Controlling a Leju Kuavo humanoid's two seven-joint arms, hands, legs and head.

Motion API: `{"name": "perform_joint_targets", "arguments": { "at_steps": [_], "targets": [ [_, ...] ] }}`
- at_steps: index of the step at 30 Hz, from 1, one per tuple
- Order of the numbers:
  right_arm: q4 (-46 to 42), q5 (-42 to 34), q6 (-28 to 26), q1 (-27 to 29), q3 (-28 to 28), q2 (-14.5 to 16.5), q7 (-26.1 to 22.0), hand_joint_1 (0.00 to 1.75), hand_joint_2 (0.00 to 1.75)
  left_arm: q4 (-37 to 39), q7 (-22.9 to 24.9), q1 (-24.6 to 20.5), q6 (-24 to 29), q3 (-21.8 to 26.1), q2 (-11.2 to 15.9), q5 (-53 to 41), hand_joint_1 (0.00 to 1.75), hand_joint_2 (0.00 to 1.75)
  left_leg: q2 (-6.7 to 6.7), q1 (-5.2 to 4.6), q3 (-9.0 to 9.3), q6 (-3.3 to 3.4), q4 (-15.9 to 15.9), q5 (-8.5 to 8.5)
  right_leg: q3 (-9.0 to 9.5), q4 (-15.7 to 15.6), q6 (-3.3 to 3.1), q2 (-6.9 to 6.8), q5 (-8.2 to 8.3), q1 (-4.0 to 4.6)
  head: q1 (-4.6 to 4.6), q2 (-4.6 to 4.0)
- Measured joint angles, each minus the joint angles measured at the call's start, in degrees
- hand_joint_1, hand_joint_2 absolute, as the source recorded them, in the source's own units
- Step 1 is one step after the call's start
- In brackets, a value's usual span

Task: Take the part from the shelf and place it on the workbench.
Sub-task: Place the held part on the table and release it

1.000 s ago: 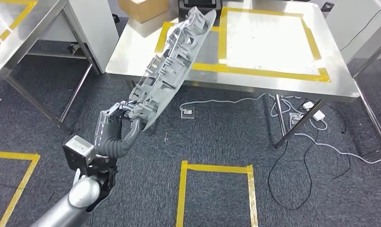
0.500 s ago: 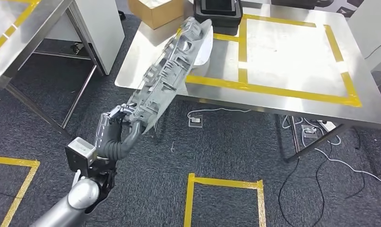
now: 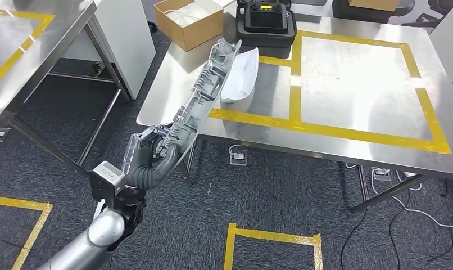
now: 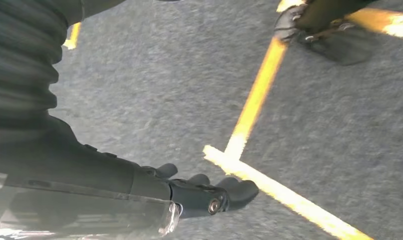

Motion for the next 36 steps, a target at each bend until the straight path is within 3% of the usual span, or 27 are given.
{"name": "perform_joint_targets", "arguments": {
  "at_steps": [2, 4, 5, 6, 8, 9, 10, 13, 15, 18, 20, 21, 24, 26, 27, 29, 31, 34, 35, 36],
  "targets": [
    [0.0, 0.1, 0.1, -0.2, 0.0, 0.4, 0.0, 0.00, 1.75, 0.1, -0.1, 0.0, 0.0, 0.0, 0.0, 0.0, 1.75, 1.75, 0.00, -0.23, -3.55, 0.03, 6.5, -2.84, 0.96, -0.3, 0.26, 0.09, -0.57, -0.40, -0.17, 0.00],
    [0.0, 0.2, 0.1, -0.2, 0.0, 0.7, 0.0, 0.00, 1.75, 0.3, -0.2, 0.0, 0.0, -0.1, 0.0, 0.1, 1.75, 1.75, 0.00, -0.23, -7.30, -0.37, 11.5, -5.16, 1.43, 0.0, 0.76, 0.21, -1.39, -0.70, -0.19, 0.00],
    [-0.1, 0.2, 0.2, -0.1, 0.0, 0.9, 0.0, 0.00, 1.75, 0.4, -0.2, 0.0, 0.0, -0.1, 0.0, 0.1, 1.75, 1.75, 0.05, -0.18, -8.25, -0.75, 11.7, -4.63, 1.61, 0.3, 1.03, 0.30, -1.81, -0.90, -0.19, 0.00],
    [-0.1, 0.3, 0.1, -0.1, 0.0, 0.9, 0.0, 0.00, 1.75, 0.4, -0.3, 0.0, 0.0, -0.1, 0.0, 0.1, 1.75, 1.75, 0.14, -0.04, -8.41, -1.24, 10.3, -2.77, 1.75, 0.7, 1.36, 0.41, -2.25, -1.15, -0.19, 0.00],
    [-0.1, 0.1, 0.0, -0.2, 0.0, 1.0, 0.0, 0.00, 1.75, 0.5, -0.4, 0.0, 0.0, -0.1, -0.1, 0.0, 1.75, 1.75, 0.15, 0.47, -7.26, -2.53, 4.6, 2.36, 1.83, 1.9, 2.19, 0.69, -3.22, -1.61, -0.21, 0.00],
    [-0.1, -0.1, -0.1, -0.2, 0.0, 0.9, -0.1, 0.00, 1.75, 0.6, -0.4, 0.1, 0.0, -0.1, -0.1, 0.0, 1.75, 1.75, 0.18, 0.63, -6.64, -2.82, 2.0, 3.55, 1.68, 2.6, 2.60, 0.85, -3.61, -1.71, -0.29, 0.00],
    [-0.1, -0.4, -0.2, -0.3, 0.0, 0.8, -0.2, 0.00, 1.75, 0.6, -0.5, 0.2, 0.1, -0.1, -0.1, -0.1, 1.75, 1.75, 0.23, 0.71, -6.28, -2.44, 0.6, 4.12, 1.34, 3.3, 2.91, 0.98, -3.91, -1.70, -0.32, 0.00],
    [-0.1, -1.1, -0.6, -0.3, 0.0, 0.7, -0.7, 0.00, 1.75, 0.5, -0.7, 0.5, 0.3, -0.1, -0.1, -0.5, 1.75, 1.75, 0.55, 0.57, -6.10, -0.09, 0.6, 3.76, 0.49, 4.5, 3.33, 1.22, -4.49, -1.62, -0.36, 0.00],
    [-0.1, -1.3, -0.8, -0.4, 0.0, 0.7, -0.9, 0.00, 1.75, 0.4, -0.7, 0.5, 0.5, -0.1, -0.1, -0.7, 1.75, 1.75, 0.76, 0.66, -5.82, 0.36, 0.7, 3.69, -0.24, 6.7, 3.99, 0.86, -6.07, -1.80, -0.26, 0.00],
    [-0.2, -1.9, -0.8, -0.7, -0.2, 0.8, -1.4, 0.00, 1.75, -0.1, -0.7, 0.5, 0.7, -0.1, -0.1, -1.2, 1.75, 1.75, 1.19, 0.54, -5.36, 0.79, 0.7, 3.48, -4.68, 16.6, 5.06, -0.06, -10.73, -2.35, -0.13, 0.00],
    [-0.2, -2.7, -0.8, -0.7, -0.3, 0.9, -1.9, 0.00, 1.75, -0.3, -0.6, 0.5, 0.9, -0.1, -0.1, -1.8, 1.75, 1.75, 1.32, 0.24, -5.00, 1.06, 0.7, 3.22, -6.80, 20.9, 4.87, -0.23, -11.46, -2.47, -0.12, 0.00],
    [-0.2, -3.2, -0.8, -0.7, -0.4, 1.0, -2.2, 0.00, 1.75, -0.5, -0.4, 0.5, 1.0, -0.1, -0.1, -2.1, 1.75, 1.75, 1.34, 0.01, -4.78, 1.18, 0.7, 3.07, -6.48, 20.0, 4.40, -0.21, -10.25, -2.37, -0.12, 0.00],
    [-0.2, -5.2, -0.8, -0.7, -1.3, 0.9, -3.4, 0.00, 1.75, -1.3, 0.0, 0.6, 1.3, -0.1, -0.1, -3.2, 1.75, 1.75, 1.31, -0.60, -4.11, 1.41, 0.4, 2.66, -1.82, 9.8, 1.69, 0.05, -4.82, -1.30, -0.31, 0.00],
    [-0.2, -7.0, -0.7, -0.8, -2.3, 0.8, -4.6, 0.00, 1.75, -1.6, 0.1, 0.7, 1.5, -0.1, -0.2, -3.8, 1.75, 1.75, 1.31, -0.42, -4.02, 1.19, 0.2, 2.58, 0.17, 5.9, 0.34, 0.09, -4.08, -0.52, -0.48, 0.00],
    [-0.2, -7.9, -0.7, -0.8, -2.8, 0.7, -5.2, 0.00, 1.75, -1.7, 0.2, 0.8, 1.5, -0.1, -0.2, -4.0, 1.75, 1.75, 1.32, -0.31, -4.04, 0.95, 0.1, 2.60, 0.51, 5.4, 0.10, 0.03, -4.24, -0.36, -0.52, 0.00],
    [-0.2, -9.7, -0.6, -1.0, -4.1, 0.7, -6.5, 0.00, 1.75, -2.2, 0.4, 1.1, 1.8, -0.1, -0.2, -4.3, 1.75, 1.75, 1.22, -0.21, -3.80, 0.52, -0.2, 2.39, 1.53, 3.5, 0.07, -0.12, -4.00, -0.42, -0.45, 0.00],
    [-0.3, -11.0, -0.4, -1.2, -5.5, 0.7, -7.6, 0.00, 1.75, -2.7, 0.6, 1.2, 2.0, 0.0, -0.1, -4.4, 1.75, 1.75, 0.73, -0.29, -4.74, 0.15, 2.2, 0.61, 2.86, 1.3, 0.42, -0.35, -3.52, -0.90, -0.64, 0.00],
    [-0.4, -11.7, -0.2, -1.5, -7.1, 0.8, -8.0, 0.00, 1.75, -2.9, 0.7, 1.4, 2.0, 0.0, -0.1, -4.5, 1.75, 1.75, 0.29, -0.01, -9.64, -0.69, 11.2, -3.43, 3.32, 0.9, 1.10, -0.41, -3.63, -1.35, -0.78, 0.00],
    [-0.4, -11.7, -0.1, -1.5, -7.5, 0.8, -8.1, 0.00, 1.75, -2.9, 0.7, 1.4, 2.0, 0.0, -0.1, -4.5, 1.75, 1.75, 0.33, 0.15, -10.80, -1.08, 12.9, -3.44, 3.32, 1.2, 1.40, -0.41, -3.86, -1.50, -0.78, 0.00],
    [-0.4, -11.8, 0.0, -1.5, -7.8, 0.9, -8.1, 0.00, 1.75, -2.9, 0.7, 1.5, 2.0, 0.0, -0.1, -4.5, 1.75, 1.75, 0.42, 0.36, -11.05, -1.51, 12.7, -2.31, 3.31, 1.6, 1.76, -0.38, -4.16, -1.70, -0.77, 0.00]
  ]
}}
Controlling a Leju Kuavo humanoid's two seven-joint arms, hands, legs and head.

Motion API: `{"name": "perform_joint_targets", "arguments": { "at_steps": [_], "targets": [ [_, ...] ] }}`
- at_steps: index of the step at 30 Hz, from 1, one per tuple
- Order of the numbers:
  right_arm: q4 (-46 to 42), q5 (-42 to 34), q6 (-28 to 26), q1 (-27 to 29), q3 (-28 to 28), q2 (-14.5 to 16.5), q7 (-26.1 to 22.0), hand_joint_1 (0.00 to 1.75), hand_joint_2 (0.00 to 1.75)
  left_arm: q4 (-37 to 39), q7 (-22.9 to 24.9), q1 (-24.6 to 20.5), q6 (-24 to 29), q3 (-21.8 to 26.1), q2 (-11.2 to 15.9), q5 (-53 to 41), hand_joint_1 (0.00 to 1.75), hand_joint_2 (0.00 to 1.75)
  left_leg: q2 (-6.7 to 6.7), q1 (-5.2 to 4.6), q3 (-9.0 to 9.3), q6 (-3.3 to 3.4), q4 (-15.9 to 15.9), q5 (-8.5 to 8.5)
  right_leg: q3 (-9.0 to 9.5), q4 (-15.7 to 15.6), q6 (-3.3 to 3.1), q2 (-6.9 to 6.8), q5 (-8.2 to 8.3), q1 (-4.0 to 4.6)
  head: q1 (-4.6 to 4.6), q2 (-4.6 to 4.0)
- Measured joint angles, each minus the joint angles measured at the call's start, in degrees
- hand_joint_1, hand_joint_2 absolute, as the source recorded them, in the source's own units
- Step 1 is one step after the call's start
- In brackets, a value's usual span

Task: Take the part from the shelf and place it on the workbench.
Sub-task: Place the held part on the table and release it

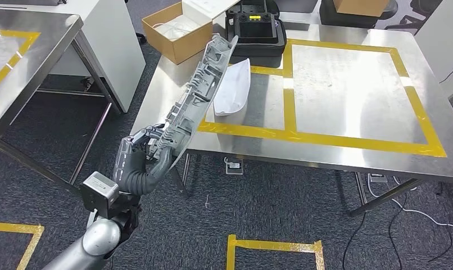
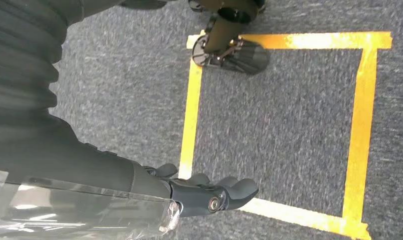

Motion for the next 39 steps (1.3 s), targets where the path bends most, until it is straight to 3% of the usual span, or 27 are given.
{"name": "perform_joint_targets", "arguments": {
  "at_steps": [3, 5, 7, 9, 11, 13, 14, 15, 16, 19, 20, 22, 25, 28, 29, 30, 31, 34, 36, 39],
  "targets": [
    [0.0, -0.7, 0.2, 0.0, -1.1, 0.0, -0.2, 0.00, 1.75, 0.0, 0.1, 0.1, 0.0, 0.0, 0.0, -0.1, 1.75, 1.75, 0.51, 0.71, 3.36, -1.35, -7.8, 5.34, -0.30, 2.4, 1.47, 0.15, -1.57, -0.67, -0.16, 0.00],
    [0.0, -1.2, 0.3, 0.0, -2.0, -0.2, -0.5, 0.00, 1.75, -0.2, 0.1, 0.2, 0.0, 0.0, 0.0, -0.4, 1.75, 1.75, 0.71, 0.78, 4.52, -0.63, -10.2, 5.68, -0.90, 4.0, 2.23, 0.30, -2.41, -0.59, -0.24, 0.00],
    [0.0, -1.7, 0.4, 0.1, -2.8, -0.3, -0.8, 0.00, 1.75, -0.4, 0.0, 0.4, 0.1, -0.1, 0.0, -0.8, 1.75, 1.75, 0.64, 0.68, 4.39, 0.84, -10.1, 5.47, -1.23, 4.4, 2.44, 0.36, -2.56, -0.51, -0.12, 0.00],
    [0.0, -2.1, 0.5, 0.3, -3.5, -0.4, -1.0, 0.00, 1.75, -0.6, 0.0, 0.5, 0.2, -0.1, 0.0, -1.2, 1.75, 1.75, 0.53, 0.75, 4.38, 1.47, -10.2, 5.64, -1.57, 5.2, 2.84, 0.33, -3.39, -0.69, -0.02, 0.00],
    [0.0, -2.7, 0.4, 0.4, -4.3, -0.5, -1.2, 0.00, 1.75, -0.9, 0.0, 0.5, 0.3, -0.1, 0.0, -1.7, 1.75, 1.75, 0.46, 0.86, 4.38, 1.83, -10.3, 5.73, -3.46, 9.8, 3.58, 0.29, -6.30, -1.00, 0.10, 0.00],
    [0.0, -3.3, 0.4, 0.5, -5.0, -0.6, -1.5, 0.00, 1.75, -1.2, 0.0, 0.6, 0.4, -0.1, 0.0, -2.3, 1.75, 1.75, 0.43, 0.85, 4.36, 1.96, -10.3, 5.71, -6.65, 16.8, 3.99, 0.24, -9.54, -1.29, 0.17, 0.00],
    [0.0, -3.5, 0.4, 0.7, -5.3, -0.5, -1.6, 0.00, 1.75, -1.3, 0.0, 0.6, 0.4, -0.2, 0.0, -2.6, 1.75, 1.75, 0.40, 0.82, 4.37, 2.00, -10.3, 5.68, -7.76, 19.1, 3.98, 0.23, -10.08, -1.35, 0.18, 0.00],
    [0.0, -3.5, 0.4, 0.8, -5.6, -0.5, -1.7, 0.00, 1.75, -1.5, 0.1, 0.6, 0.4, -0.2, 0.0, -2.8, 1.75, 1.75, 0.33, 0.75, 4.40, 2.03, -10.3, 5.65, -8.03, 19.5, 3.80, 0.23, -9.55, -1.36, 0.18, 0.00],
    [0.0, -3.5, 0.4, 0.9, -5.8, -0.6, -1.7, 0.00, 1.75, -1.7, 0.3, 0.6, 0.4, -0.2, 0.0, -3.0, 1.75, 1.75, 0.23, 0.66, 4.47, 2.05, -10.3, 5.62, -7.30, 17.8, 3.46, 0.25, -8.00, -1.30, 0.17, 0.00],
    [0.0, -3.1, 0.4, 1.1, -6.4, -0.8, -1.8, 0.00, 1.75, -2.3, 0.5, 0.5, 0.5, -0.3, -0.1, -3.4, 1.75, 1.75, -0.06, 0.40, 4.75, 2.03, -10.6, 5.58, -2.48, 7.4, 1.67, 0.36, -2.92, -0.76, 0.13, 0.00],
    [0.0, -3.0, 0.3, 1.1, -6.5, -0.9, -1.8, 0.00, 1.75, -2.5, 0.6, 0.5, 0.5, -0.3, -0.1, -3.5, 1.75, 1.75, -0.13, 0.42, 4.79, 1.89, -10.8, 5.66, -1.50, 5.3, 1.22, 0.37, -2.45, -0.52, 0.12, 0.00],
    [0.0, -3.4, 0.0, 1.2, -6.9, -1.1, -1.8, 0.00, 1.75, -2.5, 0.6, 0.4, 0.5, -0.4, -0.1, -3.6, 1.75, 1.75, -0.28, 0.54, 4.85, 1.35, -11.4, 5.94, -0.95, 3.9, 0.82, 0.34, -2.54, -0.23, 0.16, 0.00],
    [0.1, -4.4, -0.3, 1.9, -7.7, -1.0, -1.7, 0.00, 1.75, -2.5, 0.6, -0.2, 0.4, -0.5, -0.1, -3.6, 1.75, 1.75, -0.23, 0.46, 4.54, 0.63, -10.6, 4.84, 0.23, 1.4, 0.89, 0.00, -1.63, -0.56, 0.07, 0.00],
    [0.1, -4.8, -0.7, 2.5, -8.1, -0.8, -1.6, 0.00, 1.75, -2.5, 1.1, -2.1, -0.7, -0.9, 0.0, -3.4, 1.75, 1.75, -0.05, 0.28, 0.55, 0.44, -2.1, 0.14, 0.61, 0.7, 0.83, -0.20, -1.21, -0.56, -0.11, 0.00],
    [0.1, -4.7, -0.8, 2.6, -8.2, -0.7, -1.6, 0.00, 1.75, -2.5, 1.5, -2.9, -1.3, -1.1, 0.0, -3.2, 1.75, 1.75, 0.00, 0.28, -0.80, 0.34, 0.6, -0.74, 0.57, 0.8, 0.77, -0.19, -1.27, -0.50, -0.12, 0.00],
    [0.1, -4.7, -0.8, 2.7, -8.2, -0.6, -1.6, 0.00, 1.75, -2.6, 1.9, -3.6, -1.7, -1.2, 0.0, -2.9, 1.75, 1.75, 0.07, 0.28, -1.44, 0.25, 1.8, -0.59, 0.55, 1.0, 0.74, -0.12, -1.36, -0.45, -0.10, 0.00],
    [0.1, -4.7, -0.9, 2.8, -8.2, -0.5, -1.6, 0.00, 1.75, -2.6, 2.2, -4.3, -2.1, -1.3, 0.0, -2.6, 1.75, 1.75, 0.15, 0.29, -1.08, 0.19, 1.0, 0.68, 0.53, 1.3, 0.75, 0.00, -1.49, -0.43, -0.12, 0.00],
    [0.1, -4.4, -0.8, 2.8, -8.6, -0.2, -1.6, 0.00, 1.75, -2.8, 3.0, -6.8, -2.8, -1.8, 0.0, -2.2, 1.75, 1.75, 0.30, 0.31, 3.46, 0.47, -8.2, 5.78, 0.25, 2.6, 1.28, 0.43, -2.24, -0.36, -0.11, 0.00],
    [0.1, -3.6, -0.7, 2.6, -8.9, -0.1, -1.6, 0.00, 1.75, -2.8, 4.1, -8.8, -3.4, -2.3, 0.0, -2.4, 1.75, 1.75, 0.21, 0.18, 4.78, 1.07, -11.1, 6.20, -0.30, 3.5, 1.81, 0.54, -2.56, -0.23, -0.05, 0.00],
    [0.1, -1.7, -0.7, 2.2, -9.0, 0.1, -1.0, 0.00, 1.75, -2.4, 7.1, -12.3, -4.3, -2.8, 0.3, -2.8, 1.75, 1.75, 0.00, 0.29, 4.57, 2.02, -11.4, 6.46, -0.76, 4.0, 2.50, 0.54, -2.81, -0.27, -0.02, 0.00]
  ]
}}
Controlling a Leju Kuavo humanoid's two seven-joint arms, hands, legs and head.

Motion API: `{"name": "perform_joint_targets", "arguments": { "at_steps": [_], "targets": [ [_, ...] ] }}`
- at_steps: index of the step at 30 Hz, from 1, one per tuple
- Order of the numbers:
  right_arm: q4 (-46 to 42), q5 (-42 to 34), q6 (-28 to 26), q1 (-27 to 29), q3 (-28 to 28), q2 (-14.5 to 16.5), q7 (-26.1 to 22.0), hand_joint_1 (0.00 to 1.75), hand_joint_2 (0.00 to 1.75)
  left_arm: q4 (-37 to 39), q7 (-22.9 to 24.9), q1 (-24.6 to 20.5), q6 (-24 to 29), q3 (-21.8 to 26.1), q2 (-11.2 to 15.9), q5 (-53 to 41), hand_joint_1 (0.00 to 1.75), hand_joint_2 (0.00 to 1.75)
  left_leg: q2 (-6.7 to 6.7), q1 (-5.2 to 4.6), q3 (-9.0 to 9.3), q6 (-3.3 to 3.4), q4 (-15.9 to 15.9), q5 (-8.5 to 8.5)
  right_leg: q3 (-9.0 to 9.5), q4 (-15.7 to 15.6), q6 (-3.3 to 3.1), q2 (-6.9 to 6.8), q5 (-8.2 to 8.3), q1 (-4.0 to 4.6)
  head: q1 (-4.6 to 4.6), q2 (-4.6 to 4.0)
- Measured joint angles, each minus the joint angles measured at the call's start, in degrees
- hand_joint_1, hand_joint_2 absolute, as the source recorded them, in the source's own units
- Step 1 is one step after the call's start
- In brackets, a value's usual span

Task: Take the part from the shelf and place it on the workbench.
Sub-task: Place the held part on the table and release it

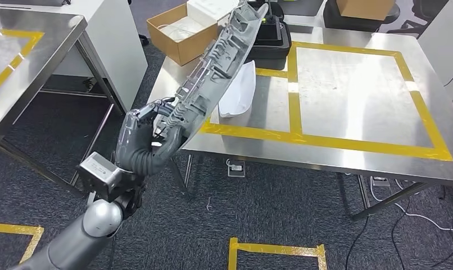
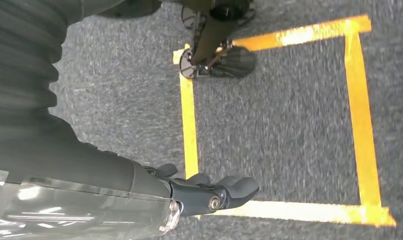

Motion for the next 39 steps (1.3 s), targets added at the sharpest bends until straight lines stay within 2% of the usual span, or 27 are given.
{"name": "perform_joint_targets", "arguments": {
  "at_steps": [2, 4, 5, 6, 7, 8, 10, 11, 12, 14, 16, 18, 20, 21, 22, 23, 25, 26, 27, 30, 31, 33, 35, 36, 37, 38, 39],
  "targets": [
    [0.0, 1.2, 0.0, -0.3, 0.0, 0.2, 0.9, 0.00, 1.75, 0.5, 2.9, -2.8, -0.8, -0.2, 0.5, -0.4, 1.75, 1.75, -0.03, 0.37, -0.06, 0.47, -0.1, 0.27, -1.25, 3.1, 0.81, -0.06, -2.16, -0.26, 0.24, 0.00],
    [0.0, 2.3, 0.0, -0.5, 0.1, 0.3, 1.8, 0.00, 1.75, 0.8, 7.0, -5.6, -1.9, -0.5, 1.5, -1.9, 1.75, 1.75, -0.08, 0.44, -0.13, 0.59, -0.1, 0.35, -4.16, 9.9, 1.68, -0.16, -5.67, -0.84, 0.47, 0.00],
    [0.0, 2.7, 0.0, -0.5, 0.1, 0.3, 2.4, 0.00, 1.75, 1.0, 9.5, -7.0, -2.6, -0.7, 2.2, -3.0, 1.75, 1.75, -0.10, 0.46, -0.15, 0.59, -0.1, 0.35, -5.61, 13.1, 1.94, -0.19, -6.80, -1.13, 0.45, 0.00],
    [0.0, 3.1, 0.0, -0.5, 0.1, 0.4, 2.9, 0.00, 1.75, 1.2, 12.0, -8.3, -3.3, -0.8, 2.9, -4.2, 1.75, 1.75, -0.12, 0.47, -0.15, 0.59, -0.1, 0.35, -6.44, 14.8, 2.09, -0.21, -6.99, -1.36, 0.45, 0.00],
    [0.0, 3.3, 0.0, -0.5, 0.2, 0.4, 3.4, 0.00, 1.75, 1.4, 14.3, -9.5, -4.2, -1.0, 3.8, -5.2, 1.75, 1.75, -0.13, 0.49, -0.12, 0.56, -0.1, 0.35, -6.32, 14.5, 2.11, -0.22, -6.07, -1.50, 0.44, 0.00],
    [0.0, 3.6, 0.1, -0.6, 0.2, 0.5, 3.9, 0.00, 1.75, 1.5, 16.4, -10.7, -5.0, -1.1, 4.7, -5.9, 1.75, 1.75, -0.14, 0.51, -0.06, 0.52, -0.1, 0.33, -5.30, 12.3, 2.03, -0.22, -4.29, -1.60, 0.44, 0.00],
    [0.0, 4.0, 0.3, -0.7, 0.4, 0.6, 4.7, 0.00, 1.75, 1.7, 19.3, -12.8, -6.6, -1.4, 6.6, -6.6, 1.75, 1.75, -0.15, 0.54, -0.01, 0.17, -0.1, 0.30, -1.97, 5.0, 1.59, -0.17, -0.57, -1.53, 0.44, 0.00],
    [0.0, 4.2, 0.4, -0.8, 0.4, 0.7, 4.9, 0.00, 1.75, 1.7, 20.1, -13.7, -7.1, -1.5, 7.5, -6.8, 1.75, 1.75, -0.15, 0.55, -0.07, -0.17, -0.2, 0.35, -0.78, 2.2, 1.27, -0.14, 0.36, -1.39, 0.44, 0.00],
    [0.0, 4.4, 0.5, -0.9, 0.5, 0.8, 5.0, 0.00, 1.75, 1.8, 20.7, -14.3, -7.5, -1.6, 8.4, -6.9, 1.75, 1.75, -0.14, 0.56, -0.19, -0.57, -0.3, 0.44, -0.12, 0.6, 0.92, -0.10, 0.60, -1.23, 0.42, 0.00],
    [0.0, 4.8, 0.8, -1.0, 0.6, 0.9, 5.3, 0.00, 1.75, 2.1, 21.2, -15.1, -7.9, -1.6, 9.7, -7.1, 1.75, 1.75, -0.12, 0.61, -0.30, -1.45, -0.7, 0.76, 0.05, -0.3, 0.23, -0.08, 0.32, -0.99, 0.38, 0.00],
    [0.0, 5.3, 1.1, -1.1, 1.0, 1.2, 5.5, 0.00, 1.75, 2.3, 22.1, -15.9, -8.4, -1.7, 10.8, -7.1, 1.75, 1.75, 0.04, 0.66, -0.54, -2.00, -0.4, 0.15, 0.49, -1.5, -0.45, -0.19, 0.70, -1.02, 0.28, 0.00],
    [0.0, 5.7, 1.5, -1.2, 1.4, 1.7, 5.9, 0.00, 1.75, 2.7, 23.9, -17.1, -9.7, -2.0, 12.0, -7.2, 1.75, 1.75, 0.15, 0.59, -2.56, -1.99, 3.8, -2.51, 0.88, -2.4, -1.03, -0.29, 1.19, -0.97, 0.09, 0.00],
    [0.0, 6.1, 1.7, -1.3, 1.6, 2.3, 6.1, 0.00, 1.75, 3.8, 26.1, -18.4, -12.0, -2.7, 13.2, -7.7, 1.75, 1.75, 0.13, 0.39, -6.09, -1.90, 10.7, -5.35, 0.91, -2.4, -1.36, -0.27, 1.21, -0.64, 0.02, 0.00],
    [0.0, 6.3, 1.8, -1.4, 1.7, 2.6, 6.2, 0.00, 1.75, 4.5, 26.9, -19.0, -13.2, -3.1, 13.7, -8.1, 1.75, 1.75, 0.13, 0.27, -7.29, -1.90, 12.8, -5.64, 0.91, -2.3, -1.46, -0.23, 1.14, -0.49, 0.02, 0.00],
    [0.0, 6.5, 1.9, -1.4, 1.9, 2.9, 6.2, 0.00, 1.75, 5.3, 27.4, -19.5, -14.0, -3.5, 14.2, -8.4, 1.75, 1.75, 0.14, 0.16, -7.63, -1.86, 13.1, -4.87, 0.91, -2.2, -1.55, -0.16, 1.06, -0.37, 0.03, 0.00],
    [0.0, 6.7, 1.9, -1.5, 2.1, 3.2, 6.2, 0.00, 1.75, 5.9, 27.2, -20.0, -14.5, -3.9, 14.5, -8.3, 1.75, 1.75, 0.17, 0.07, -6.83, -1.77, 11.1, -3.01, 0.91, -2.0, -1.57, -0.04, 0.91, -0.32, 0.01, 0.00],
    [0.0, 7.1, 2.0, -1.9, 2.6, 3.7, 6.3, 0.00, 1.75, 6.7, 25.7, -20.6, -14.6, -4.7, 14.9, -7.3, 1.75, 1.75, 0.31, -0.07, -3.80, -1.46, 4.6, 0.84, 0.80, -1.3, -1.38, 0.22, 0.43, -0.22, 0.00, 0.00],
    [0.0, 7.4, 2.1, -2.1, 2.8, 3.8, 6.4, 0.00, 1.75, 6.9, 24.6, -20.9, -14.4, -5.1, 14.8, -6.6, 1.75, 1.75, 0.37, -0.12, -2.56, -1.25, 1.9, 1.75, 0.54, -0.8, -1.17, 0.31, 0.18, -0.14, -0.02, 0.00],
    [0.0, 7.6, 2.1, -2.3, 2.9, 3.8, 6.5, 0.00, 1.75, 7.1, 23.6, -21.1, -14.3, -5.5, 14.6, -6.1, 1.75, 1.75, 0.33, -0.20, -1.98, -1.03, 0.6, 1.89, 0.27, -0.5, -0.92, 0.33, 0.04, -0.08, 0.01, 0.00],
    [0.0, 7.9, 2.3, -2.9, 3.1, 3.8, 6.9, 0.00, 1.75, 7.5, 22.4, -22.0, -14.2, -7.0, 13.6, -5.5, 1.75, 1.75, -0.04, -0.17, -1.90, -0.48, -0.1, 1.66, -0.12, -0.1, -0.38, 0.25, -0.15, 0.00, -0.05, 0.00],
    [0.0, 8.0, 2.3, -3.0, 3.2, 3.8, 7.0, 0.00, 1.75, 7.5, 22.3, -22.5, -14.3, -7.4, 13.2, -5.5, 1.75, 1.75, -0.08, 0.01, -1.86, -0.30, -0.1, 1.71, -0.32, 0.4, -0.06, 0.20, -0.66, -0.02, 0.05, 0.00],
    [-0.1, 8.5, 2.5, -3.5, 3.6, 3.8, 6.8, 0.00, 1.75, 7.8, 22.0, -23.4, -14.7, -8.5, 12.2, -5.5, 1.75, 1.75, -0.11, 0.33, -1.78, 0.05, -0.2, 1.77, -2.11, 4.6, 0.93, 0.05, -3.15, -0.35, 0.29, 0.00],
    [-0.1, 9.1, 2.8, -4.0, 4.1, 3.9, 6.5, 0.00, 1.75, 8.5, 21.5, -24.3, -15.1, -9.5, 11.0, -5.5, 1.75, 1.75, -0.24, 0.38, -1.79, 0.25, -0.2, 1.76, -5.49, 11.6, 1.74, -0.14, -6.16, -0.93, 0.44, 0.00],
    [-0.1, 9.3, 3.0, -4.2, 4.2, 3.9, 6.4, 0.00, 1.75, 9.0, 21.1, -24.7, -15.2, -10.1, 10.4, -5.5, 1.75, 1.75, -0.38, 0.39, -1.78, 0.27, -0.2, 1.76, -6.81, 14.2, 1.95, -0.19, -6.80, -1.14, 0.44, 0.00],
    [-0.1, 9.4, 3.2, -4.4, 4.4, 3.9, 6.3, 0.00, 1.75, 9.6, 20.7, -25.1, -15.1, -10.5, 9.9, -5.5, 1.75, 1.75, -0.57, 0.39, -1.76, 0.29, -0.2, 1.75, -7.32, 15.0, 2.01, -0.22, -6.38, -1.27, 0.45, 0.00],
    [-0.1, 9.5, 3.2, -4.7, 4.4, 3.9, 6.2, 0.00, 1.75, 10.1, 20.2, -25.4, -15.0, -11.0, 9.5, -5.4, 1.75, 1.75, -0.77, 0.40, -1.73, 0.28, -0.2, 1.75, -6.81, 13.5, 1.95, -0.23, -4.91, -1.34, 0.45, 0.00],
    [-0.2, 9.5, 3.3, -4.9, 4.5, 3.9, 6.1, 0.00, 1.75, 10.5, 19.8, -25.6, -14.8, -11.4, 9.1, -5.3, 1.75, 1.75, -0.98, 0.40, -1.66, 0.27, -0.2, 1.74, -5.41, 10.3, 1.77, -0.23, -2.74, -1.35, 0.45, 0.00]
  ]
}}
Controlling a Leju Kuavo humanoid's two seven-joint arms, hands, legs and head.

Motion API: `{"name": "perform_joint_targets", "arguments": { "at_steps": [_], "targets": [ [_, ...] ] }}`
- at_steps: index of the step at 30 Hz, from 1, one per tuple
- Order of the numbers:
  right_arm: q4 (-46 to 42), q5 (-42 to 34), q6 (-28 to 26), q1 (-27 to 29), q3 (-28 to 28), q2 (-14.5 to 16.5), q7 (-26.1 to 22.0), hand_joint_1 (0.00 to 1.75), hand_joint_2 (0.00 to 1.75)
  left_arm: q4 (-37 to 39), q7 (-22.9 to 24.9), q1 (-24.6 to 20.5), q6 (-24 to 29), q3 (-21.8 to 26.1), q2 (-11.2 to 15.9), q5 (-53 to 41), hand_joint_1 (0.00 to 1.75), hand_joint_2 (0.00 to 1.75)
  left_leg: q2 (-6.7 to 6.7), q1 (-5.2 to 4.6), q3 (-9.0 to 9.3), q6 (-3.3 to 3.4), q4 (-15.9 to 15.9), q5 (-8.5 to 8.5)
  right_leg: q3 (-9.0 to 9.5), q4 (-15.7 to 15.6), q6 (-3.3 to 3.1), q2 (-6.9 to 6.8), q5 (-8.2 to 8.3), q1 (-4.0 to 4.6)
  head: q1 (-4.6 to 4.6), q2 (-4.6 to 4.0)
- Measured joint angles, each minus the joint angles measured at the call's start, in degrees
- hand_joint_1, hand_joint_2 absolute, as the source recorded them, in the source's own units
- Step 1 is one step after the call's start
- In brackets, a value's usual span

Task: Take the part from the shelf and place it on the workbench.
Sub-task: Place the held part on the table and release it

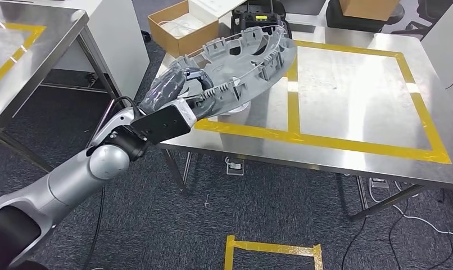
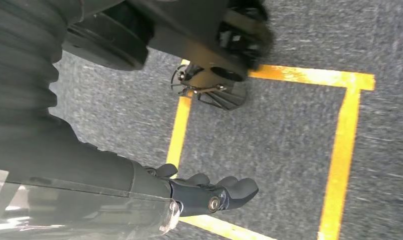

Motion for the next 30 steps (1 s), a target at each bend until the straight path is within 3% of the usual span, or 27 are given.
{"name": "perform_joint_targets", "arguments": {
  "at_steps": [2, 3, 6, 8, 10, 12, 13, 14, 17, 19, 21, 23, 24, 27, 28, 29, 30],
  "targets": [
    [0.0, 0.0, 0.0, -0.4, 0.1, 0.0, -0.1, 0.00, 1.75, 0.6, -0.6, -0.4, 0.3, -0.8, -0.5, 0.2, 1.75, 1.75, -0.42, -0.05, 0.06, -0.22, -0.1, 0.02, 3.24, -7.2, -0.61, 0.03, 3.24, 0.16, -0.03, 0.00],
    [0.0, 0.0, 0.0, -0.6, 0.2, 0.0, -0.2, 0.00, 1.75, 0.8, -0.7, -0.6, 0.4, -1.1, -0.7, 0.3, 1.75, 1.75, -0.59, -0.08, 0.01, -0.48, -0.2, 0.11, 4.23, -9.4, -0.95, 0.07, 3.82, 0.28, -0.03, 0.00],
    [0.0, -0.1, 0.0, -0.9, 0.3, 0.0, -0.2, 0.00, 1.75, 1.5, -0.8, -0.7, 0.7, -1.7, -0.9, 0.3, 1.75, 1.75, -0.68, -0.10, -0.12, -1.53, -0.7, 0.41, 4.82, -11.1, -1.80, 0.19, 3.77, 0.34, -0.09, 0.00],
    [0.0, -0.1, 0.0, -1.0, 0.3, 0.1, -0.3, 0.00, 1.75, 2.0, -0.8, -0.9, 0.7, -2.0, -0.9, 0.3, 1.75, 1.75, 0.24, -0.19, -0.54, -1.93, 0.2, -0.65, 5.28, -12.1, -2.41, 0.13, 4.29, 0.21, -0.18, 0.00],
    [0.0, -0.1, 0.0, -1.1, 0.3, 0.2, -0.3, 0.00, 1.75, 2.4, -0.9, -1.0, 0.7, -2.4, -1.0, 0.4, 1.75, 1.75, 1.12, -0.27, -2.78, -1.96, 5.3, -3.71, 5.56, -12.7, -2.84, 0.09, 4.65, 0.33, -0.28, 0.00],
    [0.0, -0.1, 0.1, -0.9, 0.3, 0.3, -0.3, 0.00, 1.75, 2.7, -0.9, -1.0, 0.7, -2.7, -1.0, 0.4, 1.75, 1.75, 1.17, -0.30, -5.96, -1.98, 12.0, -6.38, 5.54, -12.7, -3.01, 0.15, 4.64, 0.57, -0.31, 0.00],
    [0.0, -0.1, 0.1, -0.8, 0.4, 0.3, -0.3, 0.00, 1.75, 2.9, -0.9, -1.0, 0.7, -2.8, -1.0, 0.4, 1.75, 1.75, 1.17, -0.33, -6.73, -1.99, 13.5, -6.38, 5.54, -12.6, -3.06, 0.22, 4.58, 0.66, -0.30, 0.00],
    [0.0, -0.1, 0.2, -0.8, 0.4, 0.3, -0.3, 0.00, 1.75, 3.0, -0.9, -1.0, 0.7, -2.9, -1.1, 0.4, 1.75, 1.75, 1.18, -0.34, -6.49, -1.98, 13.0, -5.29, 5.54, -12.4, -3.09, 0.31, 4.50, 0.72, -0.31, 0.00],
    [0.0, 0.0, 0.2, -0.8, 0.7, 0.3, -0.3, 0.00, 1.75, 3.3, -1.2, -1.0, 1.2, -3.1, -1.1, 0.7, 1.75, 1.75, 1.19, -0.38, -1.83, -1.71, 3.7, -0.42, 5.33, -11.4, -2.71, 0.70, 3.88, 0.84, -0.30, 0.00],
    [0.0, 0.0, 0.2, -0.6, 0.9, 0.3, -0.2, 0.00, 1.75, 3.2, -1.5, -1.1, 1.9, -2.9, -1.1, 1.0, 1.75, 1.75, 1.11, -0.49, -0.20, -1.28, 0.4, 0.05, 4.87, -10.8, -2.19, 0.90, 3.61, 0.97, -0.28, 0.00],
    [0.0, 0.1, 0.2, -0.3, 0.9, 0.2, 0.0, 0.00, 1.75, 2.8, -1.6, -1.1, 2.5, -2.7, -1.0, 1.0, 1.75, 1.75, 1.03, -0.52, -0.19, -0.79, 0.1, -0.03, 4.63, -10.7, -1.81, 0.97, 3.63, 0.95, -0.28, 0.00],
    [0.1, 0.2, 0.2, 0.0, 1.0, 0.1, 0.2, 0.00, 1.75, 2.3, -1.4, -1.2, 2.7, -2.5, -0.8, 0.9, 1.75, 1.75, 1.05, -0.34, -0.13, -0.33, -0.1, 0.14, 4.18, -9.5, -1.17, 0.74, 2.60, 0.83, -0.15, 0.00],
    [0.1, 0.2, 0.2, 0.0, 1.0, 0.1, 0.2, 0.00, 1.75, 2.0, -1.1, -1.3, 2.7, -2.4, -0.7, 0.8, 1.75, 1.75, 1.11, -0.21, -0.08, -0.12, -0.2, 0.21, 3.40, -7.7, -0.75, 0.55, 1.37, 0.71, -0.09, 0.00],
    [0.0, 0.0, 0.2, 0.0, 1.1, 0.1, 0.0, 0.00, 1.75, 1.2, -0.1, -1.4, 2.6, -2.4, -0.7, -0.1, 1.75, 1.75, 1.22, -0.20, -0.06, 0.13, -0.1, 0.23, -1.24, 2.5, 0.24, 0.04, -3.19, 0.13, 0.05, 0.00],
    [0.0, 0.0, 0.1, 0.0, 1.1, 0.1, -0.2, 0.00, 1.75, 1.1, 0.1, -1.4, 2.6, -2.5, -0.6, -0.4, 1.75, 1.75, 1.24, -0.21, -0.05, 0.15, -0.1, 0.22, -2.31, 4.6, 0.35, 0.00, -3.54, 0.02, 0.07, 0.00],
    [0.0, 0.0, 0.1, -0.1, 1.1, 0.1, -0.3, 0.00, 1.75, 1.0, 0.3, -1.4, 2.5, -2.5, -0.6, -0.6, 1.75, 1.75, 1.24, -0.21, -0.04, 0.15, -0.1, 0.21, -2.36, 4.4, 0.31, 0.00, -2.69, -0.04, 0.07, 0.00],
    [0.0, -0.1, 0.1, -0.1, 1.1, 0.1, -0.5, 0.00, 1.75, 0.9, 0.4, -1.4, 2.5, -2.6, -0.6, -0.8, 1.75, 1.75, 1.23, -0.22, -0.01, 0.15, -0.1, 0.20, -1.42, 2.2, 0.15, 0.01, -0.96, -0.07, 0.07, 0.00]
  ]
}}
